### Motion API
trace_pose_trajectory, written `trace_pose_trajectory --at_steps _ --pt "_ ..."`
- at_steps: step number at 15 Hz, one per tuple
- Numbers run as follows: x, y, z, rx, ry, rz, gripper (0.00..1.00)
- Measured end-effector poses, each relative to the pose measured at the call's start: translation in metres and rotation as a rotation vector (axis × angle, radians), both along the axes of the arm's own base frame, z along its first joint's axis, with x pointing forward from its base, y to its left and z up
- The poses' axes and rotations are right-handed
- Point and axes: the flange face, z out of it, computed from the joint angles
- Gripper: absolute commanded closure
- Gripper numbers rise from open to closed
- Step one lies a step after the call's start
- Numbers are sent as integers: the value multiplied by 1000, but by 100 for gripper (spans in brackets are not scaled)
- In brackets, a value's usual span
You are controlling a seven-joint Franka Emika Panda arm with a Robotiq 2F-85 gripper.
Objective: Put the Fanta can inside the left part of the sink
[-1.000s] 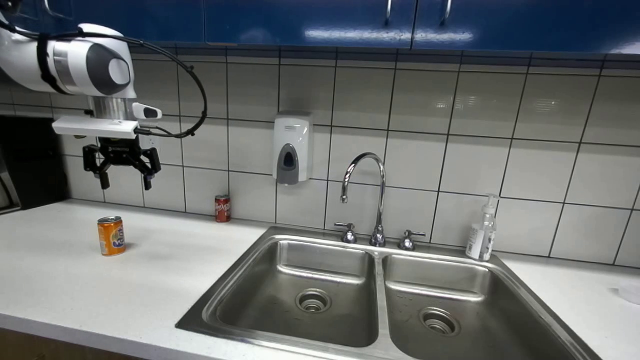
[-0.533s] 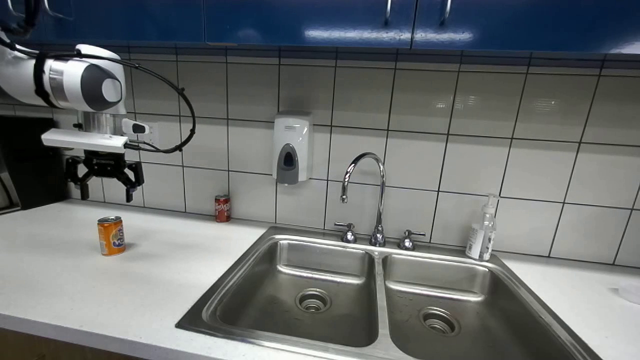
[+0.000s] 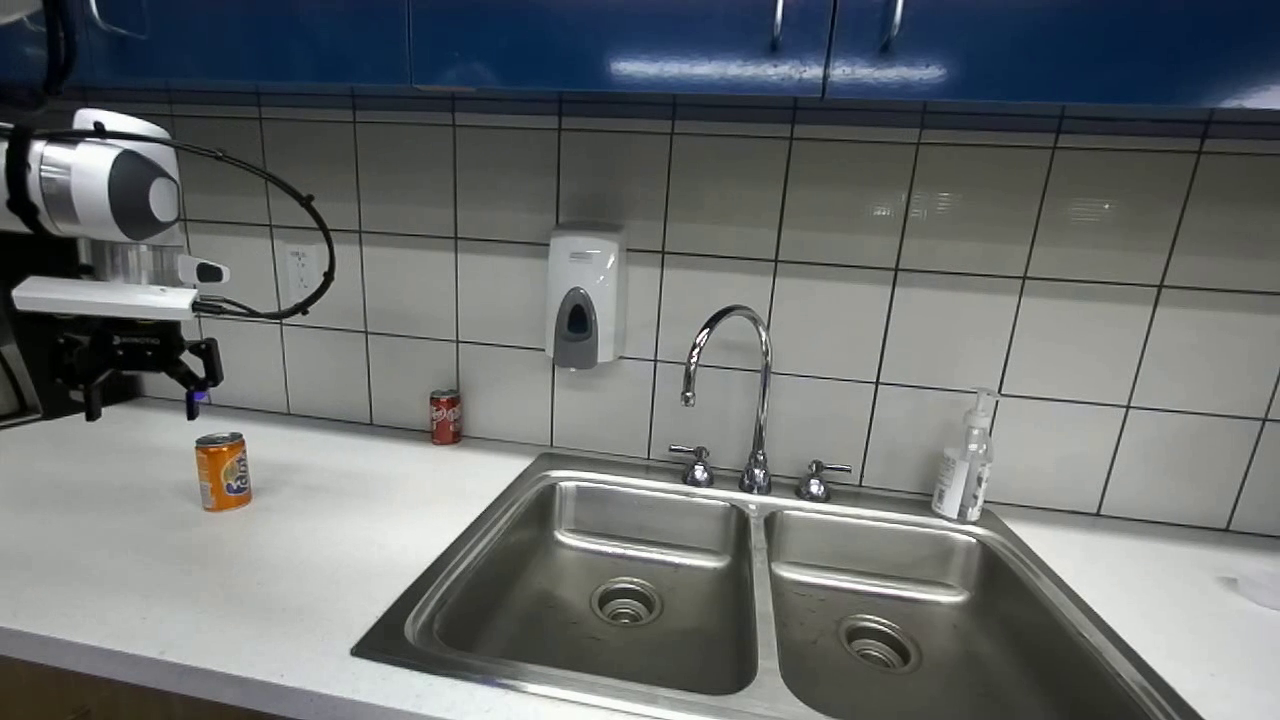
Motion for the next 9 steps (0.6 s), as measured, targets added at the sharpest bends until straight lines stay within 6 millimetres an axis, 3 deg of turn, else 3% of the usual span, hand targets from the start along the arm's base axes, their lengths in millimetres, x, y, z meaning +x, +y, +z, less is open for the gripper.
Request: trace_pose_trajectory --at_steps 9 --pt "47 4 -21 -83 -60 75 0"
